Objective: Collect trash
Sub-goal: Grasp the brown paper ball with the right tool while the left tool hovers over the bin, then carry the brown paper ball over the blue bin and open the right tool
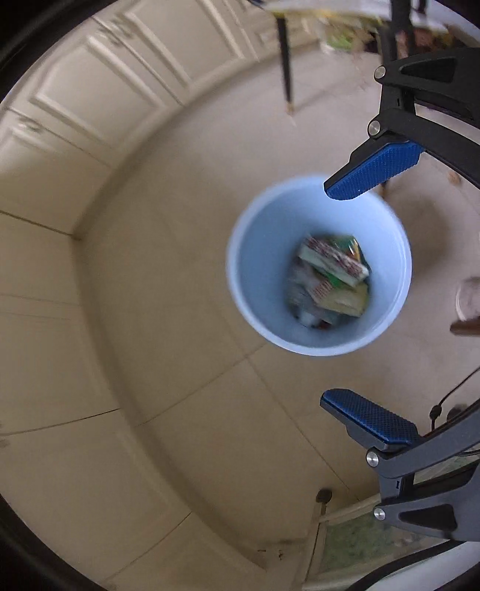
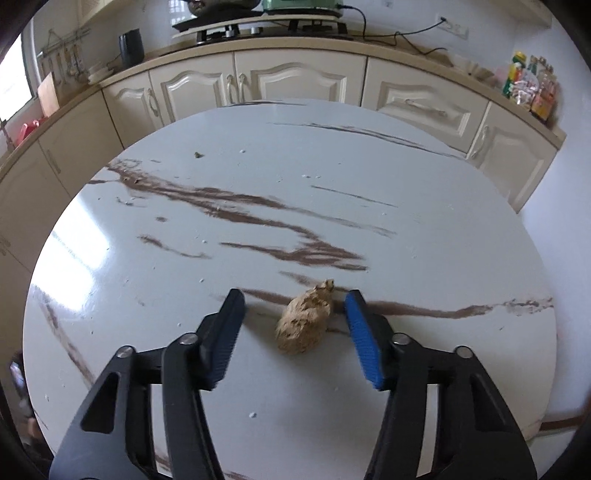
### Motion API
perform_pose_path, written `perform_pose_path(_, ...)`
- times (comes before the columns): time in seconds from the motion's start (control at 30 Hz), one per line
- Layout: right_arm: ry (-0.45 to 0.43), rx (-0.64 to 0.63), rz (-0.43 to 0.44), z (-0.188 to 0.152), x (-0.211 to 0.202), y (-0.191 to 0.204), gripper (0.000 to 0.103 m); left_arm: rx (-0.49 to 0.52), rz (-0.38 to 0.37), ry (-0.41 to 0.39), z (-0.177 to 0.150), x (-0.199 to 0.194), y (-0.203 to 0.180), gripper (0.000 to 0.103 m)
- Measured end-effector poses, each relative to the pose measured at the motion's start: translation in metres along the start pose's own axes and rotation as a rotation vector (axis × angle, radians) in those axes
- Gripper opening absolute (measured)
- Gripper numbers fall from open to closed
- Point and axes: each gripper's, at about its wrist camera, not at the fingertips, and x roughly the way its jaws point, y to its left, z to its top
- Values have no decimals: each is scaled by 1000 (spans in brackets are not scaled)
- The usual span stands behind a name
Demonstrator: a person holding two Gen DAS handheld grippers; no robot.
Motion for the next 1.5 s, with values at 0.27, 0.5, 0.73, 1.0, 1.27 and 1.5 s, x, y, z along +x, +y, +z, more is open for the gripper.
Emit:
perform_pose_path(0.27,-19,4,-7,5,2,1,23,-54,100,206,15,103,47,86)
perform_pose_path(0.5,-31,-16,-8,4,1,9,22,-128,26,290,35,147,74,36)
perform_pose_path(0.73,-67,-42,28,8,-7,33,22,-135,-32,282,56,159,82,17)
perform_pose_path(1.0,-127,-107,86,22,-23,85,22,-170,-58,282,55,166,90,17)
perform_pose_path(1.27,-183,-210,246,30,-39,177,22,-173,-75,278,64,177,98,17)
perform_pose_path(1.5,-178,-356,428,18,-26,291,22,-191,-98,269,38,164,77,17)
